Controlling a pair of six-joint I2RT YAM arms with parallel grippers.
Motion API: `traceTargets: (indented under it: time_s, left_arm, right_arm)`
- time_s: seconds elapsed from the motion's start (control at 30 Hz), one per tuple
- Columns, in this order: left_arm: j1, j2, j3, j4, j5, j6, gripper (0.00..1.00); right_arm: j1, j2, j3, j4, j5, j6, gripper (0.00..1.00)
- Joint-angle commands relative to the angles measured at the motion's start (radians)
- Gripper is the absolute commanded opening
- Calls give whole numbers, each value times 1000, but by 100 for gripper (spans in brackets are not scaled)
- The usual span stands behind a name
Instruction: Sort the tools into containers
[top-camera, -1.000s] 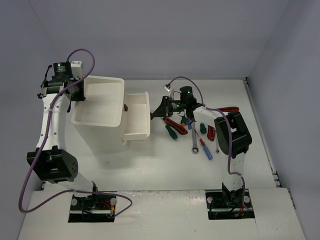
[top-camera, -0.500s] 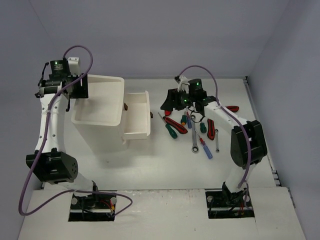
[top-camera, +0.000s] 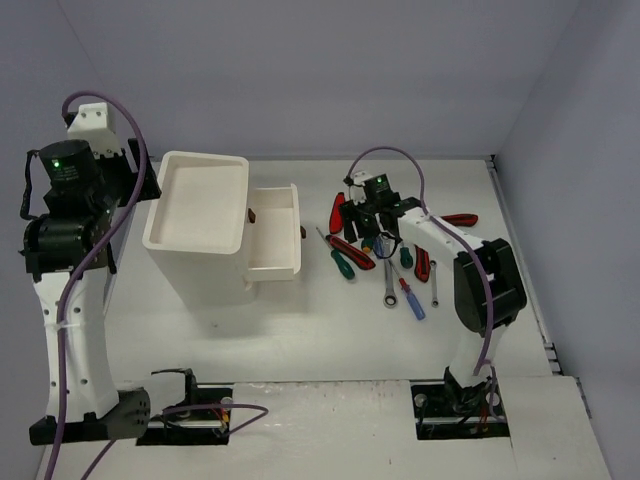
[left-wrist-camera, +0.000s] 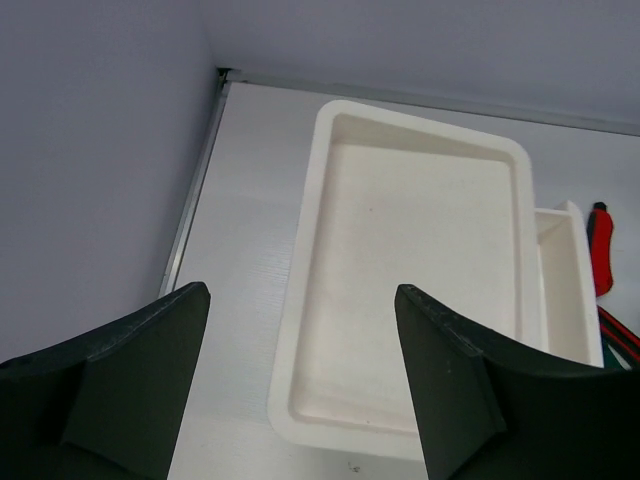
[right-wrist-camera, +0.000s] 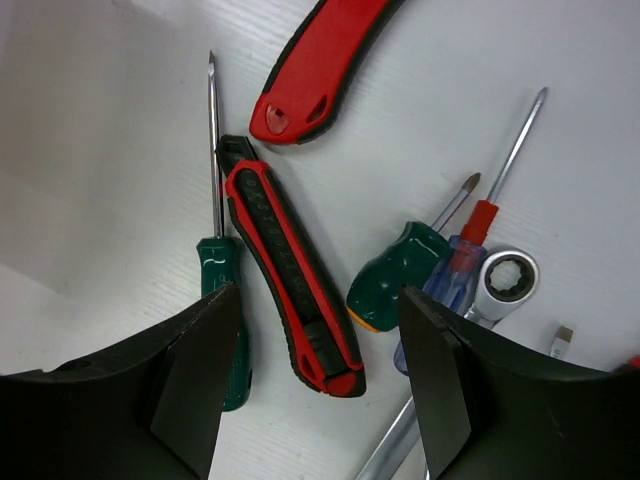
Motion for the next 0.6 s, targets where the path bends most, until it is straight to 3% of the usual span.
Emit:
traceTargets:
  time_s: [0.0,0.57]
  left_arm:
    - [-57,-63,-32,16,-35,-11,72]
    - [-142,-184,-194,-14,-61,12,72]
  right_arm:
    - [56,36,6,-6,119,-77,61]
    - [81,193,19,-5,174,-140,53]
